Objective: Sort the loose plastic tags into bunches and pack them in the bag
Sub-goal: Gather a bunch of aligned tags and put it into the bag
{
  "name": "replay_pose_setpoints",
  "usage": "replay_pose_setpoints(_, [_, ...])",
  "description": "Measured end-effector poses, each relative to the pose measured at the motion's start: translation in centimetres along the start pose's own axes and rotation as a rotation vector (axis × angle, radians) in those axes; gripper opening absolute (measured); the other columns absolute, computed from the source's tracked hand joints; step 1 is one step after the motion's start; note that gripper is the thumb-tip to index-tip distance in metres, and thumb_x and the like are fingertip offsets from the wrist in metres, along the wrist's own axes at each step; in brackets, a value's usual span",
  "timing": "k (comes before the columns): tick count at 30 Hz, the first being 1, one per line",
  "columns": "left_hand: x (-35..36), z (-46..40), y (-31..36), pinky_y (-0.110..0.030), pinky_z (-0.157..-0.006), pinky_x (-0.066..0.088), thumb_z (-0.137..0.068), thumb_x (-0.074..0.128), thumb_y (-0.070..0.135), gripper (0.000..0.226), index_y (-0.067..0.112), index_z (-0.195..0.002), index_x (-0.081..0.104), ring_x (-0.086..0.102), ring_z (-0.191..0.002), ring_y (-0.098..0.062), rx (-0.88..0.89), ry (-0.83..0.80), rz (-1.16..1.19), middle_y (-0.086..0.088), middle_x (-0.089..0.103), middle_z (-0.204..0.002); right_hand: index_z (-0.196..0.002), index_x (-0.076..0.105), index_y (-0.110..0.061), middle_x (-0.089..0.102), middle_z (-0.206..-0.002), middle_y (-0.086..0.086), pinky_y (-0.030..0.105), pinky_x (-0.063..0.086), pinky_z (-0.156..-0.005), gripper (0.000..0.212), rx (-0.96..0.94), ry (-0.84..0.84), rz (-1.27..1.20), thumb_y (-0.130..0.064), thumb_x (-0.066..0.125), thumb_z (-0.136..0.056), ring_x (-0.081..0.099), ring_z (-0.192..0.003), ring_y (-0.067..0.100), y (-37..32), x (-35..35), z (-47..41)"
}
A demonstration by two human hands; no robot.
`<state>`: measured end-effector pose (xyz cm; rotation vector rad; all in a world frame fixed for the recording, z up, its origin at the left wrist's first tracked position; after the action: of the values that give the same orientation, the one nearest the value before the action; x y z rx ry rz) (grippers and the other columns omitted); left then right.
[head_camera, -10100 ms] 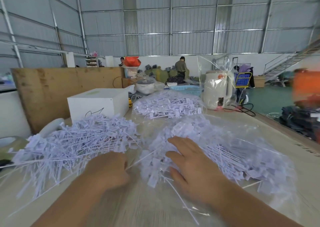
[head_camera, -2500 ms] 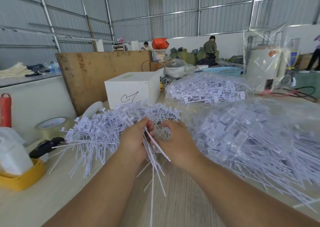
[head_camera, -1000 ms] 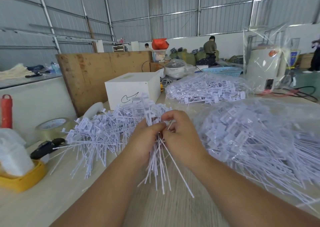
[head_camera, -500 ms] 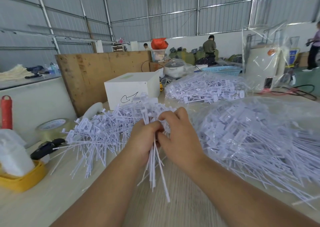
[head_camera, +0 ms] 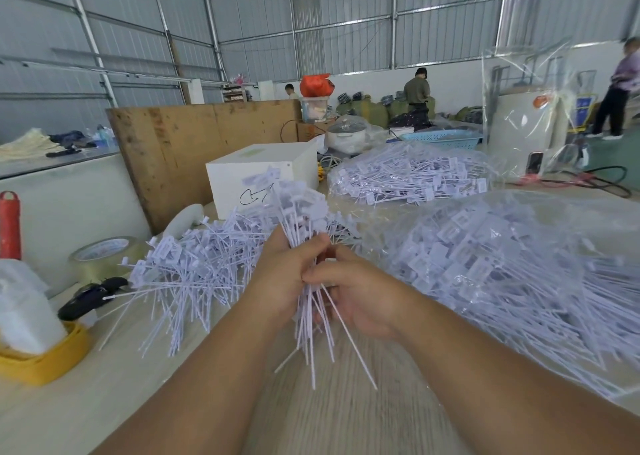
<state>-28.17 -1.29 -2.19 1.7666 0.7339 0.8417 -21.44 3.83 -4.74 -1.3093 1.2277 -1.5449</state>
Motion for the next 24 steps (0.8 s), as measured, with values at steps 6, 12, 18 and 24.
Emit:
replay_pose_setpoints(6, [1.3, -0.1, -0.1, -0.026, -0.074, 0.057, -0.087, 0.068, 0.006, 0.024, 0.021, -0.106, 0.066, 0.073, -0.089, -0.015, 0.044, -0.082, -0.170, 0.003, 0.076, -0.093, -0.095, 0.063, -0.020, 0.074, -0.089, 0.008, 0.037, 0.057, -0.081, 0.049, -0.083, -0.023, 0.134, 0.021, 0.055, -0.069, 0.072, -0.089, 0.020, -0.5, 0.3, 0.0])
replay_pose_setpoints(12, [1.1, -0.3, -0.3, -0.023, -0.066, 0.058, -0.087, 0.070, 0.011, 0.009, 0.016, -0.094, 0.070, 0.074, -0.081, -0.015, 0.057, -0.089, -0.235, 0.001, 0.077, -0.085, -0.074, 0.066, -0.016, 0.064, -0.060, 0.006, 0.026, 0.045, -0.052, 0.024, -0.042, 0.203, 0.300, 0.005, 0.055, -0.074, 0.060, -0.052, 0.014, -0.6, -1.6, -0.2])
replay_pose_setpoints(18, [1.6, 0.1, -0.8, -0.019, -0.057, 0.046, -0.089, 0.066, 0.040, 0.033, 0.008, -0.087, 0.058, 0.055, -0.057, -0.005, 0.072, -0.119, -0.381, 0.006, 0.056, -0.065, -0.057, 0.057, -0.016, 0.048, -0.036, -0.010, 0.019, 0.028, -0.041, 0.027, 0.035, 0.369, 0.525, -0.009, 0.050, -0.083, 0.042, -0.033, 0.002, -1.2, -3.8, 0.3])
replay_pose_setpoints(24, [1.6, 0.2, -0.7, -0.031, -0.064, 0.040, -0.091, 0.046, 0.061, 0.062, 0.000, -0.078, 0.056, 0.048, -0.054, -0.012, 0.033, -0.137, -0.370, 0.001, 0.053, -0.060, -0.048, 0.062, -0.016, 0.060, -0.046, -0.006, 0.020, 0.037, -0.049, 0.029, -0.022, 0.417, 0.501, -0.013, 0.060, -0.077, 0.053, -0.045, 0.009, -1.7, -3.5, 0.3])
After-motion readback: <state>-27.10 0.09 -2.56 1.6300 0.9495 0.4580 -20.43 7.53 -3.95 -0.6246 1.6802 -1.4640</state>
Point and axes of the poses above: each hand's wrist, its own z-axis away from the middle knuckle, its own x-axis out of the palm, y = z × x, the point moved 9 cm from there along -z, towards the middle knuckle
